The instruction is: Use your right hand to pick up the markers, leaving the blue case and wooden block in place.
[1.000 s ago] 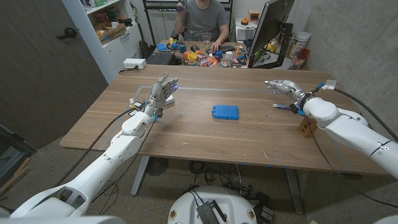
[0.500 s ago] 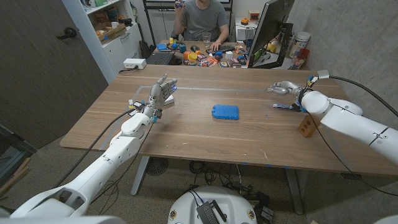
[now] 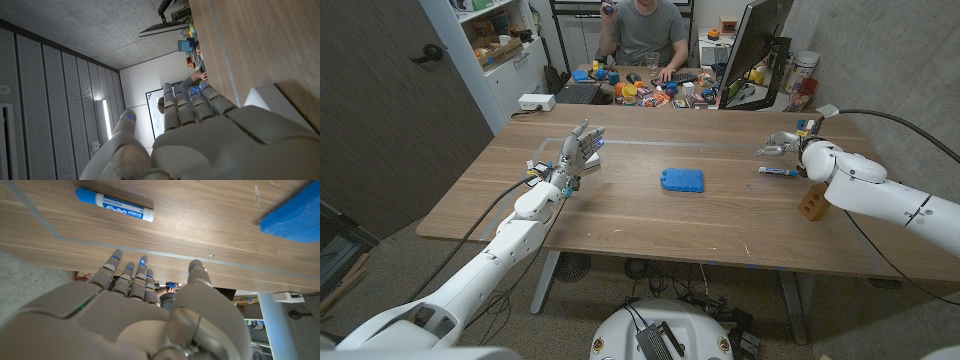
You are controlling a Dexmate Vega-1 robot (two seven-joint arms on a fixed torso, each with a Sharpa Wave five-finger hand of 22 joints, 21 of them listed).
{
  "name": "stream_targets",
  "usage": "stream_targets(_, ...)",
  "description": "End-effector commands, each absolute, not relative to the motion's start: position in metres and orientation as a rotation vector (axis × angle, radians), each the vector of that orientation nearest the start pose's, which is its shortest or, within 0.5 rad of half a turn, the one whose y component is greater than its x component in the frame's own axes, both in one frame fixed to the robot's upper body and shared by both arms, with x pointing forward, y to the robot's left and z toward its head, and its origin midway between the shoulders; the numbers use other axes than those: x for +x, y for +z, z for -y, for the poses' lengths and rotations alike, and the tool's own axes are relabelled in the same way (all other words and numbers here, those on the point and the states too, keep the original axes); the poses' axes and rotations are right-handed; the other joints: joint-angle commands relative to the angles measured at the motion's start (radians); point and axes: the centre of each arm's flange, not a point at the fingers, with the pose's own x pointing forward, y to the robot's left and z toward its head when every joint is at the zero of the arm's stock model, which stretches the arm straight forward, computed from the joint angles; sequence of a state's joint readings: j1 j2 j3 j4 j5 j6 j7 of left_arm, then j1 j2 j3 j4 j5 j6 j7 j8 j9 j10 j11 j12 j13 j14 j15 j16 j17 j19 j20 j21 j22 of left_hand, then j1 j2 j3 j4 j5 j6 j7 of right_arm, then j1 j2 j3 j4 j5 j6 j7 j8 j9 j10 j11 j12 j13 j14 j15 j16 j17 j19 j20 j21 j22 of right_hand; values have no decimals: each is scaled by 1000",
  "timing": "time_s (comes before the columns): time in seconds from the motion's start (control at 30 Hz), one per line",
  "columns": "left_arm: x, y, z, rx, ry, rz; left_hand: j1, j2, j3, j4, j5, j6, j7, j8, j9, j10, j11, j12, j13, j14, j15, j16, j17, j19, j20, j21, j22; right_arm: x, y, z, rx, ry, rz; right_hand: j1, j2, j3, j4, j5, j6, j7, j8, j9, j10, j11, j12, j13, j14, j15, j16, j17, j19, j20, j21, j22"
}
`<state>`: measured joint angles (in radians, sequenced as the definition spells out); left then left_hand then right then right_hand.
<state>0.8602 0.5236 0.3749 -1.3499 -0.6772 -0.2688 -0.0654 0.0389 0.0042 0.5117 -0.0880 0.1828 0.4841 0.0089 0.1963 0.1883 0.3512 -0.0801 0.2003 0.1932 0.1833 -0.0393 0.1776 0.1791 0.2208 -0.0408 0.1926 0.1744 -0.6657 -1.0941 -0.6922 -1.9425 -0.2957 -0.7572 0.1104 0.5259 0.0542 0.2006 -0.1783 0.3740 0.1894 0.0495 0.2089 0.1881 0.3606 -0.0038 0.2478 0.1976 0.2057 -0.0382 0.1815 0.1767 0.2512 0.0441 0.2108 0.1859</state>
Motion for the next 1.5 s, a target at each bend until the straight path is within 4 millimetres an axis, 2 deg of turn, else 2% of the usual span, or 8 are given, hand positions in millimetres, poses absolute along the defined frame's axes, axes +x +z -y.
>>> stream_targets(0.03, 644, -29, -274, -42, -277, 583, 11, 1, 6, -1, 4, 9, -1, 4, 4, 8, 1, 4, 1, 7, -68, 6, 3, 9, -76, 3, 5, 583, 41, 337, -1602, -314, 45, 21, -9, 0, -3, 13, 6, -7, 4, 3, 4, -3, 1, 2, 20, -15, 11, 3, 8, -11, 0, 3)
stream_targets(0.3, 643, -30, -273, -42, -276, 582, 11, 1, 6, -1, 4, 9, -1, 4, 4, 8, 1, 4, 1, 7, -68, 6, 3, 9, -76, 3, 5, 588, 36, 332, -1670, -328, 37, 39, -28, -4, 0, 28, 32, -20, 12, 3, 15, -9, 5, 2, 25, -17, 9, 3, 15, -16, 3, 3)
stream_targets(0.37, 643, -30, -273, -43, -274, 583, 11, 1, 6, -1, 4, 9, -1, 4, 4, 8, 1, 4, 1, 7, -68, 6, 3, 9, -76, 3, 5, 591, 34, 332, -1683, -321, 43, 49, -37, -5, 3, 37, 58, -37, 19, 3, 25, -15, 9, 2, 29, -19, 8, 3, 17, -16, 3, 3)
stream_targets(0.47, 642, -29, -273, -40, -274, 585, 11, 1, 6, -1, 4, 9, -1, 4, 4, 8, 1, 4, 1, 7, -68, 6, 3, 9, -76, 3, 5, 595, 32, 333, -1675, -318, 44, 64, -40, -3, 5, 48, 76, -46, 23, 3, 36, -31, 13, 2, 32, -22, 8, 4, 22, -19, 5, 4)
stream_targets(0.73, 642, -28, -273, -35, -269, 582, 11, 1, 6, -1, 4, 9, -1, 4, 4, 8, 1, 4, 1, 7, -68, 6, 3, 9, -76, 3, 5, 606, 24, 338, -1702, -307, -5, 84, -40, 1, 11, 66, 133, -74, 37, 3, 38, -43, 12, 1, 27, -27, 4, 6, 22, -22, 5, 4)
stream_targets(1.07, 641, -29, -275, -28, -258, 581, 11, 1, 6, -1, 4, 9, -1, 4, 4, 8, 1, 4, 1, 7, -68, 6, 3, 9, -76, 3, 5, 616, 15, 349, -1714, -306, -76, 99, -40, 4, 12, 77, 130, -77, 31, 2, 35, -61, 10, 1, 24, -30, 2, 6, 19, -24, 3, 5)
stream_targets(1.4, 640, -31, -274, -29, -259, 578, 11, 1, 6, -1, 4, 9, -1, 4, 4, 8, 1, 4, 1, 7, -68, 6, 3, 9, -76, 3, 5, 626, 14, 350, -1738, -288, -119, 110, -39, 7, 12, 86, 131, -79, 27, 2, 39, -70, 11, 0, 17, -28, 0, 6, 14, -25, 1, 5)
stream_targets(1.5, 640, -31, -275, -31, -257, 578, 11, 1, 6, -1, 4, 9, -1, 4, 4, 8, 1, 4, 1, 7, -68, 6, 3, 9, -76, 3, 5, 629, 12, 350, -1740, -270, -141, 112, -37, 8, 17, 91, 150, -85, 32, 2, 40, -75, 11, 0, 11, -26, -1, 8, 12, -25, 1, 5)
